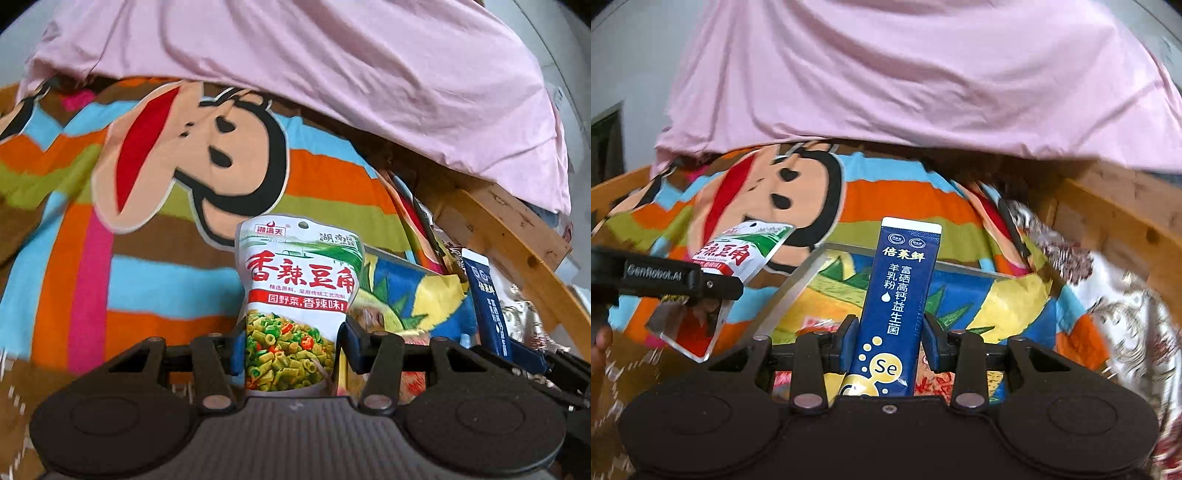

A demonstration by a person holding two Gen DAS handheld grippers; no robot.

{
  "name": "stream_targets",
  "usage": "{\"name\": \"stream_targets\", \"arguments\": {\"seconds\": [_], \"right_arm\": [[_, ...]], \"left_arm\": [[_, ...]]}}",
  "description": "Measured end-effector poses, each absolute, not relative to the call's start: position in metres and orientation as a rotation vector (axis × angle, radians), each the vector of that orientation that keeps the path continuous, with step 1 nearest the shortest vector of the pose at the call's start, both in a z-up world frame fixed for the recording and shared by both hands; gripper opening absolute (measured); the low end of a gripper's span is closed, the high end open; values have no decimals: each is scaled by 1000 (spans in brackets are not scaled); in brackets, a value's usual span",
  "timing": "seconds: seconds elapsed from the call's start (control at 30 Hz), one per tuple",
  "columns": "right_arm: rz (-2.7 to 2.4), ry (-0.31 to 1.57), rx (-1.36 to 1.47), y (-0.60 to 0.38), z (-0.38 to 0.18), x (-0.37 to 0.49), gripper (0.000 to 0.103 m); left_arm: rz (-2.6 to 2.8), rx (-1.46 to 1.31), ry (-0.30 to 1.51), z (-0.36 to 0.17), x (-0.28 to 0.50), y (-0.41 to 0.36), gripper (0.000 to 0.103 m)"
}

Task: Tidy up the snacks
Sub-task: 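Lift the milk-powder packet with right tool while left tool lifts the bean bag toward the tray, then lower both held packets into the tray and open both grippers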

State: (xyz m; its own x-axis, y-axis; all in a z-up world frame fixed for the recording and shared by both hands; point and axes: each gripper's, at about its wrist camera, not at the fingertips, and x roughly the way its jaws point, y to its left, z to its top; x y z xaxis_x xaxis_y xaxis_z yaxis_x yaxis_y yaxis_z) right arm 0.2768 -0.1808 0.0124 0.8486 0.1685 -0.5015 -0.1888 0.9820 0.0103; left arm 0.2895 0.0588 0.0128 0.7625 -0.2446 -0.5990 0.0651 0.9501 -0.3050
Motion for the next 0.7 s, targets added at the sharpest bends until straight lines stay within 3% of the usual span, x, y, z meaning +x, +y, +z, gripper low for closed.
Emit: {"name": "stream_targets", "arguments": {"seconds": [0.23, 0.7], "right_arm": [[144, 565, -29, -180, -17, 322, 39], [98, 708, -41, -171, -61, 378, 39]], "left_arm": [[-269, -425, 696, -23, 344, 52, 54], [-218, -290, 835, -66, 390, 36, 58]]}}
